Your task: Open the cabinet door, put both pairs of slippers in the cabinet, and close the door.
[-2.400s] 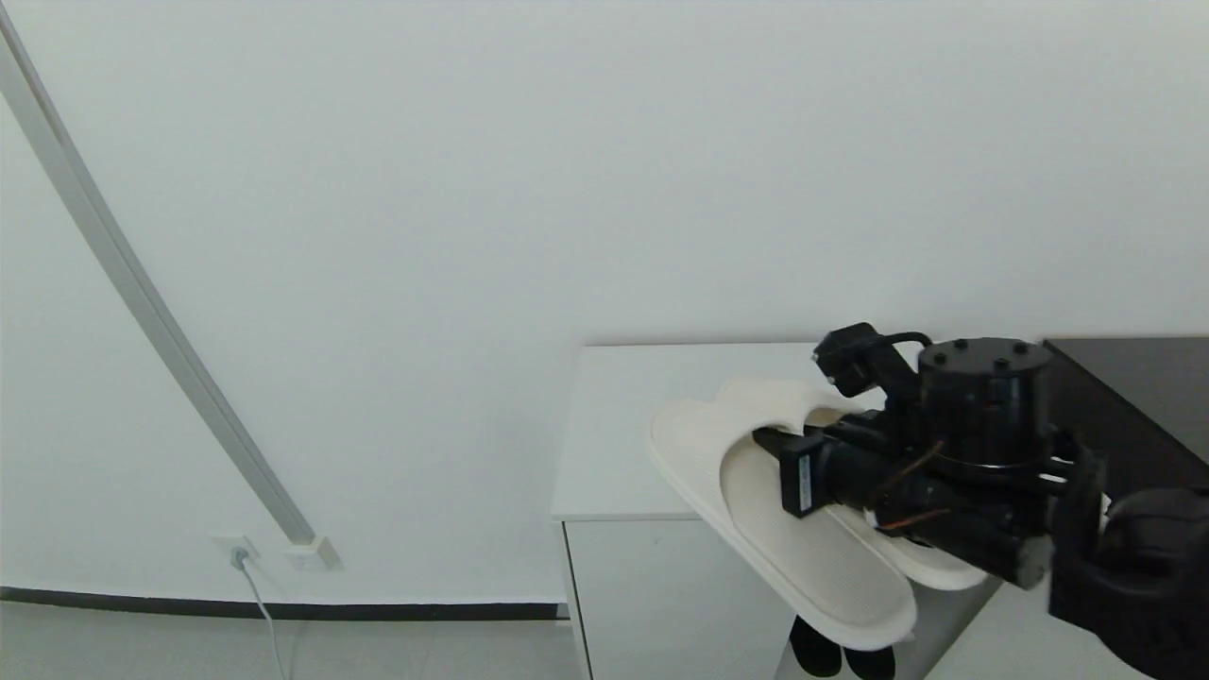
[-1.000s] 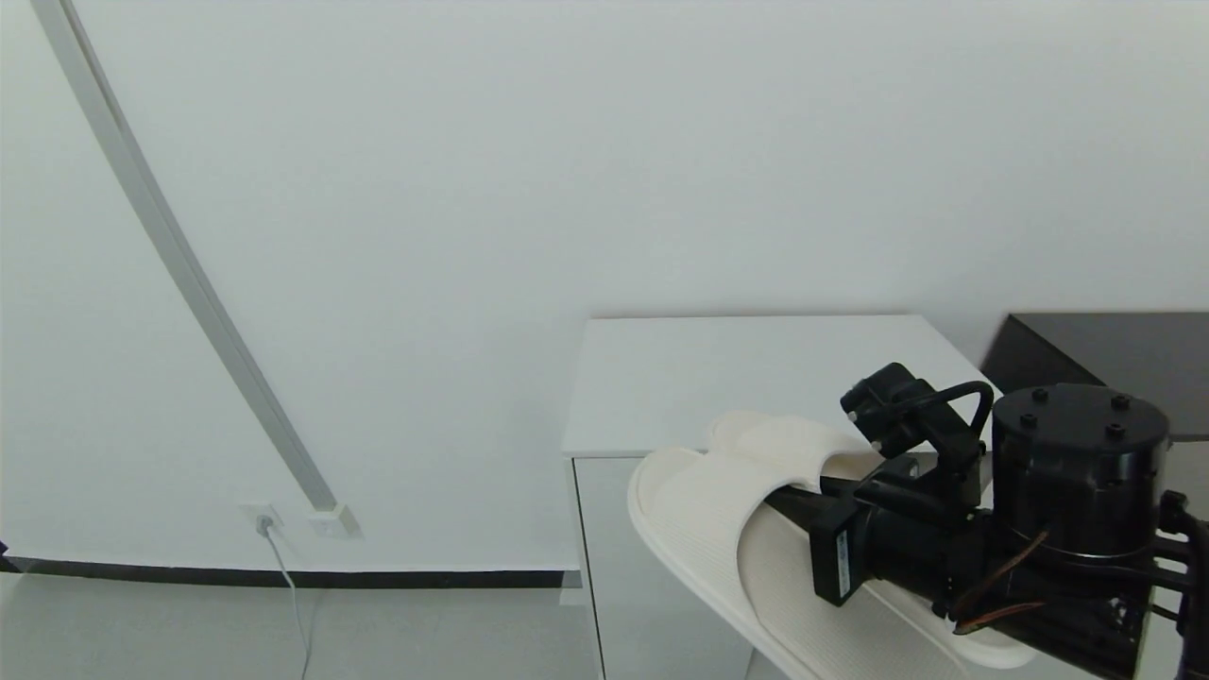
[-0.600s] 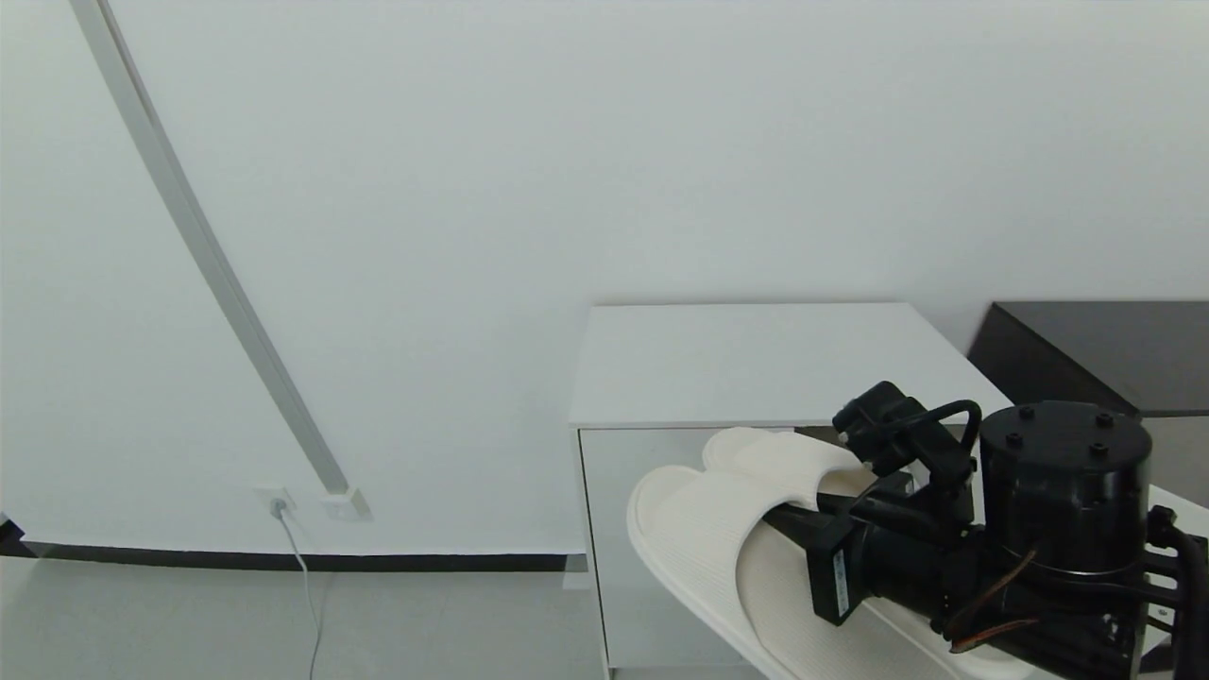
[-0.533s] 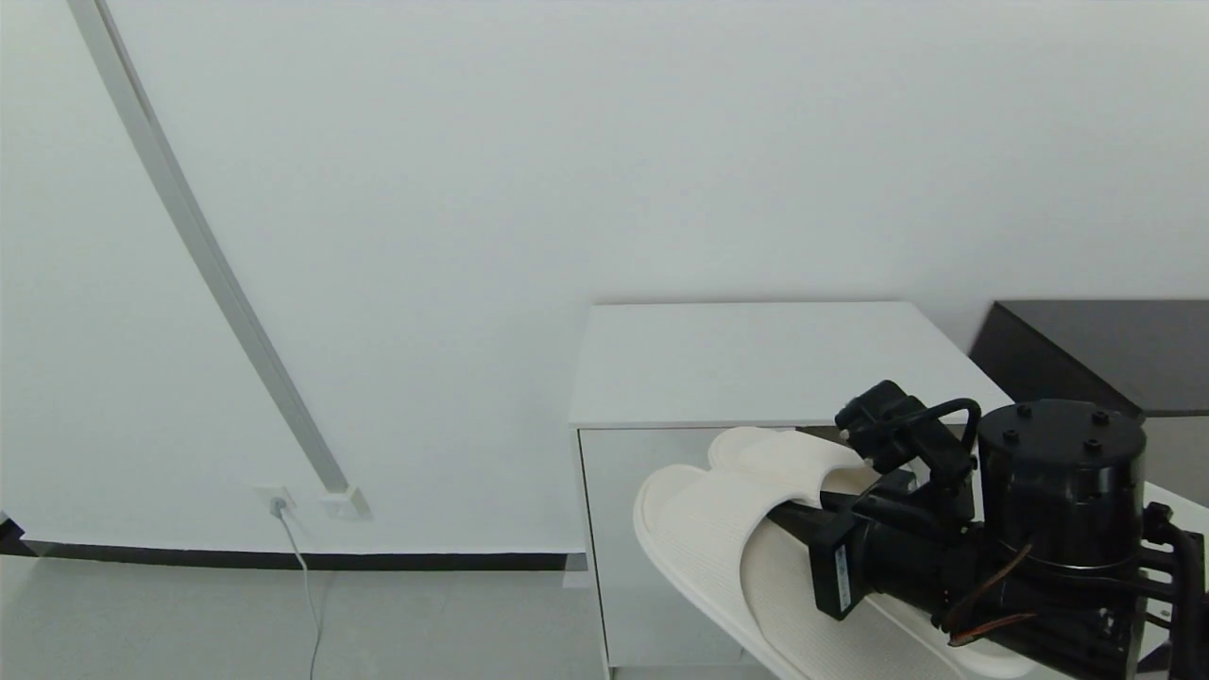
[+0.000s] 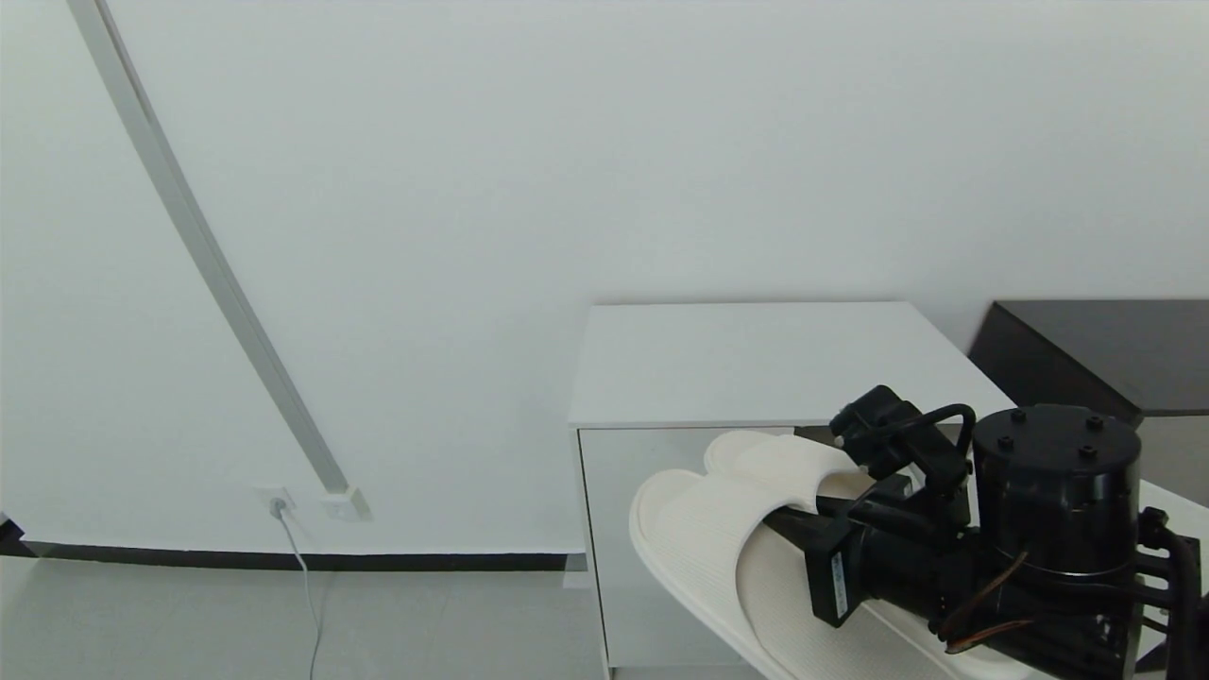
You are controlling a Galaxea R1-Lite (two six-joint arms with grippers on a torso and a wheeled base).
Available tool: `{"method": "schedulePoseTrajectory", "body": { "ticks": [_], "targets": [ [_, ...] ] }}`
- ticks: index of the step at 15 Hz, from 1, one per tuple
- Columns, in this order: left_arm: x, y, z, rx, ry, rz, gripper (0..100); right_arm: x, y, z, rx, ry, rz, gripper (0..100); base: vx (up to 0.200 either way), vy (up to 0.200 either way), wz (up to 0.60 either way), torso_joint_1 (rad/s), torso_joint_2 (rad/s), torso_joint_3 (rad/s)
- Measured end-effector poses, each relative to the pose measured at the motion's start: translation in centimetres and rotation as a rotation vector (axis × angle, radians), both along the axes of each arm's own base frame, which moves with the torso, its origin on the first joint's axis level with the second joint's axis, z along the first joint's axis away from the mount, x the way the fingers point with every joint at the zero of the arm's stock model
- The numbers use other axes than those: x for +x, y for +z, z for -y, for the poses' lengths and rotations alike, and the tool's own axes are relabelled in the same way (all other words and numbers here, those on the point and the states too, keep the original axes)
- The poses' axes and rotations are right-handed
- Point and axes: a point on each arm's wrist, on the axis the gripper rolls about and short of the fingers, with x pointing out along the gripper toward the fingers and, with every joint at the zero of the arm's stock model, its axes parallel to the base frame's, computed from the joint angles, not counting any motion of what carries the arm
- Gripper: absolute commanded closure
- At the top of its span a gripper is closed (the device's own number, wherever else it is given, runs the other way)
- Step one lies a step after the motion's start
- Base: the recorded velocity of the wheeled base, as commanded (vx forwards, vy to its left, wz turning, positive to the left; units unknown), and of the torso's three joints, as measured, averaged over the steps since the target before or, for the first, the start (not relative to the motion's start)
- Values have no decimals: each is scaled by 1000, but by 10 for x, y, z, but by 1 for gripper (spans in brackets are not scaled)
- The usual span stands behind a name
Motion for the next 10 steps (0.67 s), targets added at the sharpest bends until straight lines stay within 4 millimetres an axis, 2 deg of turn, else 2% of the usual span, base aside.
{"method": "schedulePoseTrajectory", "body": {
  "ticks": [2, 10],
  "targets": [
    [0, 0, 0, 0, 0, 0, 100, 0, 0, 0, -1, 0, -1, 100, 0, 0, 0, 0, 0, 0],
    [0, 0, 0, 0, 1, 0, 100, 1, -3, -1, -8, -1, -8, 100, 0, -200, 0, 6, 2, 4]
  ]
}}
